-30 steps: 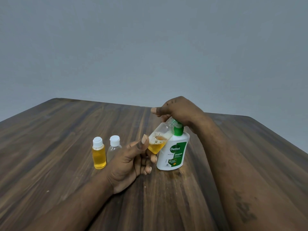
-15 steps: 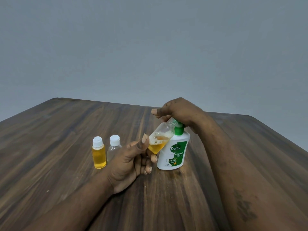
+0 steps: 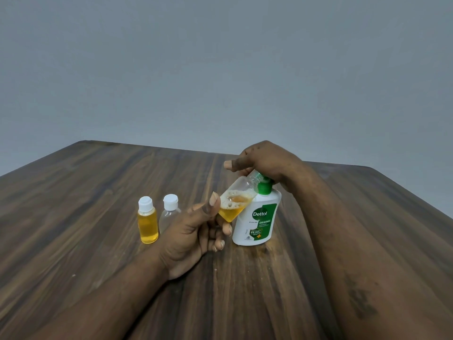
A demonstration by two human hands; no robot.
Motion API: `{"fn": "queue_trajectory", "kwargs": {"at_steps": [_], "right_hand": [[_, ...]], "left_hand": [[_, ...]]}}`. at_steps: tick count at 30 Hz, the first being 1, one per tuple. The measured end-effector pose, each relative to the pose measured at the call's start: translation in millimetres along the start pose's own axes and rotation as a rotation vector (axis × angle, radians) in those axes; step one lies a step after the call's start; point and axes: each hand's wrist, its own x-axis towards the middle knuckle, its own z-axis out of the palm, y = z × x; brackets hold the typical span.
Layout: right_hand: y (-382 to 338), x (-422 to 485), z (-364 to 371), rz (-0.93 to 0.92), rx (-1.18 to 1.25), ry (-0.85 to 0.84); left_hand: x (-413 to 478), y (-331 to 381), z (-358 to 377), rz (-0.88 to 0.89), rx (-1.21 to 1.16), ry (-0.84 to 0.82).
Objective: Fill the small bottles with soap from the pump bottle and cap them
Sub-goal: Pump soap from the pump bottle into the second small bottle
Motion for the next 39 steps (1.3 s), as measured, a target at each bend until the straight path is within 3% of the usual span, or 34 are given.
{"fn": "queue_trajectory", "kwargs": {"at_steps": [7,14,23,29,34,39], "right_hand": [[-3.8,1.3,-3.1,-0.109,-0.034,0.125],[0.3,0.8,1.6,0.013,-0.042,-0.010],[-4.6,0.1,-2.0,-0.133,-0.038,0.155],[2.8,-1.0,1.1,0.027,0.007,-0.038],[-2.4,-0.5,-1.2,-0.053,-0.024,0.003],[-4.4,-0.1,-3.0,-0.137,-0.020,0.153]], "left_hand": [[0.1,1.0,1.1,0.017,-0.003,-0.027],[0.3,0.0,0.1,0.003,0.008,0.012],[1.4,0.5,1.8,0.019,-0.009,-0.018],[-0.2,0.9,1.0,0.001,0.003,0.008],[0.6,1.4,1.3,0.008,0.004,-0.001],[-0.1,1.4,3.1,0.014,-0.011,-0.029]]}}
